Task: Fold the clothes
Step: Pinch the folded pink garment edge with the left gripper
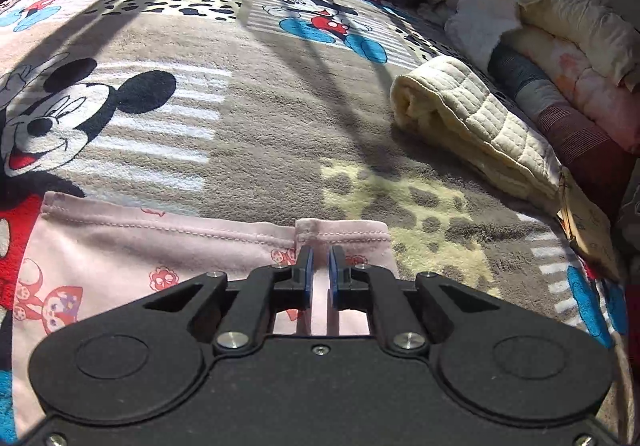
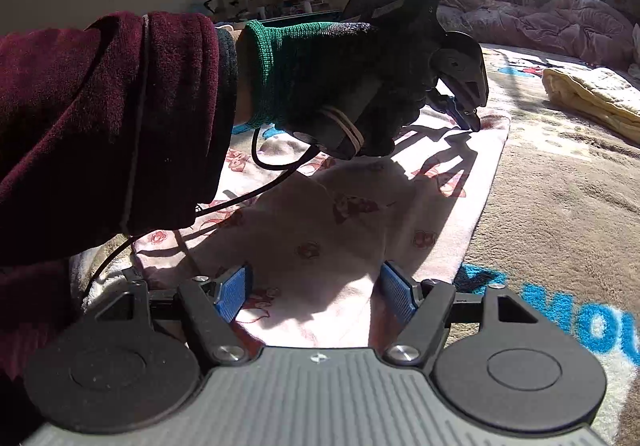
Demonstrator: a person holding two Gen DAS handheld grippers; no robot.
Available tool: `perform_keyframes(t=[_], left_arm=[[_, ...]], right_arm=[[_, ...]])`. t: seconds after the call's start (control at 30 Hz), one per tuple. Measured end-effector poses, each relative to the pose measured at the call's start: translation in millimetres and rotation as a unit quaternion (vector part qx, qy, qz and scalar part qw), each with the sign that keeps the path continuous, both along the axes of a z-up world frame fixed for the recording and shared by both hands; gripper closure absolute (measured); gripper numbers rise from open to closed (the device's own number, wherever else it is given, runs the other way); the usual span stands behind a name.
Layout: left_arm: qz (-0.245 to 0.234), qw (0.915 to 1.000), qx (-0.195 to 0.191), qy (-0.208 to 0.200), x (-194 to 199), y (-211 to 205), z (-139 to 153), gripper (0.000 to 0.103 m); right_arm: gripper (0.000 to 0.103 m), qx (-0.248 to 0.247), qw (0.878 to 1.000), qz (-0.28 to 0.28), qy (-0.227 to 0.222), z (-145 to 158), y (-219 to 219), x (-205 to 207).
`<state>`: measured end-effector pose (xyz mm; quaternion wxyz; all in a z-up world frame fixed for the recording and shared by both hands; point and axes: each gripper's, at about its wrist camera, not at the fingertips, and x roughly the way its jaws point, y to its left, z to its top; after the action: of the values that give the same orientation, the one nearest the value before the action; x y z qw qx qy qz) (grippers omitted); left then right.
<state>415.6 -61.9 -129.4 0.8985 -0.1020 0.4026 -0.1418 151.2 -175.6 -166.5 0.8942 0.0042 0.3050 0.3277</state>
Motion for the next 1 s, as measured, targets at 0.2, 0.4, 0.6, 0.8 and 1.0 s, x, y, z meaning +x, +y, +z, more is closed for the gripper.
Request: perform_keyframes(t=[0.2,0.4,0.6,0.8,1.0], left_arm=[[0.02,0.9983,0.023,-0.05,-59,33,42,0.092],[0.085,0.9937,0.003,-0.074,-156,112,55,0.072],[0.197,0.9758,-0.071,-0.062,-245,201,40,0.071],[0.265,0.9472,-0.178,-0.029,-285,241,11,0.071],[0.286,0.9271,-0.242,-0.009,-292,250,-14,0.071]], right_arm=[[0.031,0.005,1.0,0.0,-0.013,2,0,-3],[0.031,-0.007,0.999,0.004,-0.044,9,6,-18],[0.031,-0.025,0.998,0.004,-0.052,9,8,-34],[0.031,-0.044,0.997,0.002,-0.061,3,15,-55],[0.03,-0.036,0.997,-0.013,-0.069,1,13,-66]])
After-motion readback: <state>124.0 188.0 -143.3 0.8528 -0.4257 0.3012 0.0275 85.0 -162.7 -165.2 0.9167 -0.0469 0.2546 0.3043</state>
